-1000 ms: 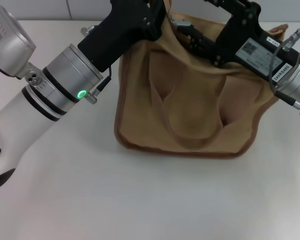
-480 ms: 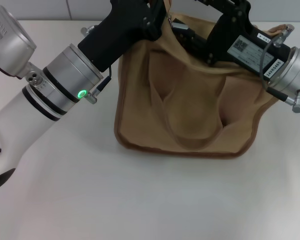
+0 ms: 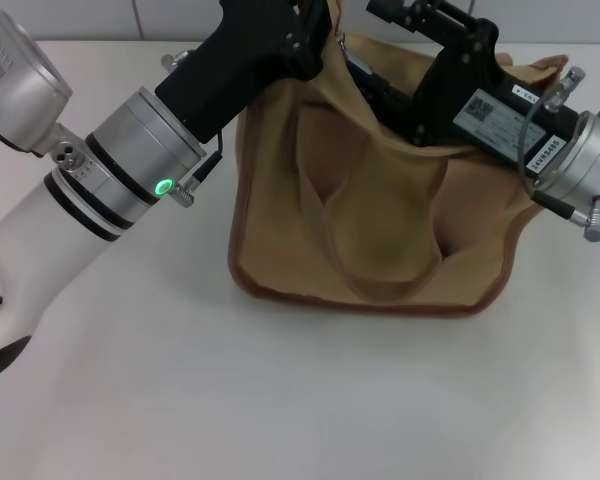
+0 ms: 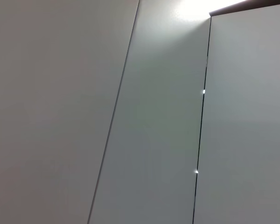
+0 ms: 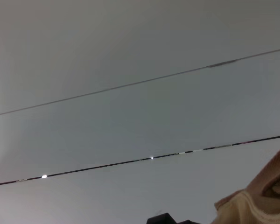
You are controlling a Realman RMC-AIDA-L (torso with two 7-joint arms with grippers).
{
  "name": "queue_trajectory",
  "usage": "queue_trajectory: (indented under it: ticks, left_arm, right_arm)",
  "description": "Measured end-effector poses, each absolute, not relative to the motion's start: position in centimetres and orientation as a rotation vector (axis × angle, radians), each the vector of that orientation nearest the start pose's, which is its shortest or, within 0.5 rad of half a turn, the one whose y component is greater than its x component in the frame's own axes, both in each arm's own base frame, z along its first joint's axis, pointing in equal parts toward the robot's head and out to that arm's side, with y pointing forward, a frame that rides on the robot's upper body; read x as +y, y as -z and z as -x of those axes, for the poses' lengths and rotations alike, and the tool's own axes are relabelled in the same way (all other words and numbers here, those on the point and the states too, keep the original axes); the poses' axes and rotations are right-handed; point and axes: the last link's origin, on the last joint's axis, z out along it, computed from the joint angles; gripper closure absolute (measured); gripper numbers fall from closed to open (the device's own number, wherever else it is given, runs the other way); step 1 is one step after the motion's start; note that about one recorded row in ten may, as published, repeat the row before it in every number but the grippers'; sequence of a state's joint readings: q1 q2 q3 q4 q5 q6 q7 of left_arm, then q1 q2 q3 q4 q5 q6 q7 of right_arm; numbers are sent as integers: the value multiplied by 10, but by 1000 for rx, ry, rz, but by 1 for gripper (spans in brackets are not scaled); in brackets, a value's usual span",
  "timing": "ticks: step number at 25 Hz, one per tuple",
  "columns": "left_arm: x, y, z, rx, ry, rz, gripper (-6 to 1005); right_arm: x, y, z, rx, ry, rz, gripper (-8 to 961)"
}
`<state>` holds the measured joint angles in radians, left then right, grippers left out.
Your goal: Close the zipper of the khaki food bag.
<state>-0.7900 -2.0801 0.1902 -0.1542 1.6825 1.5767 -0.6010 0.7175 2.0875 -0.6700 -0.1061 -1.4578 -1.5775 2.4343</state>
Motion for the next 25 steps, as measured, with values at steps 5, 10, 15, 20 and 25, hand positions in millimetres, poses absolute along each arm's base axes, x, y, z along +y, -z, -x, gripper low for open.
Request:
queue_trajectory:
  ticks: [5,10,15,20,25]
  left_arm:
    - [353,48,164,-349,1497,2102,982]
    - [353,47,164,-354,1497,2091,982]
    - [353,47,165,-356,1498,2089,982]
    - [354,47,164,-354,1498,2089,982]
    - [354,47,164,-352,1498,2087,982]
  right_arm:
    - [346,41,-191,2527,-1722,1836,271]
    - [346,42,-190,2527,-1715,1843,309]
    - [346,42,-190,2517,-1643,1907,358]
    - [347,42,-191,2511,-1624,1908,432]
    - [348,40,-192,2484,-1624,1921,610]
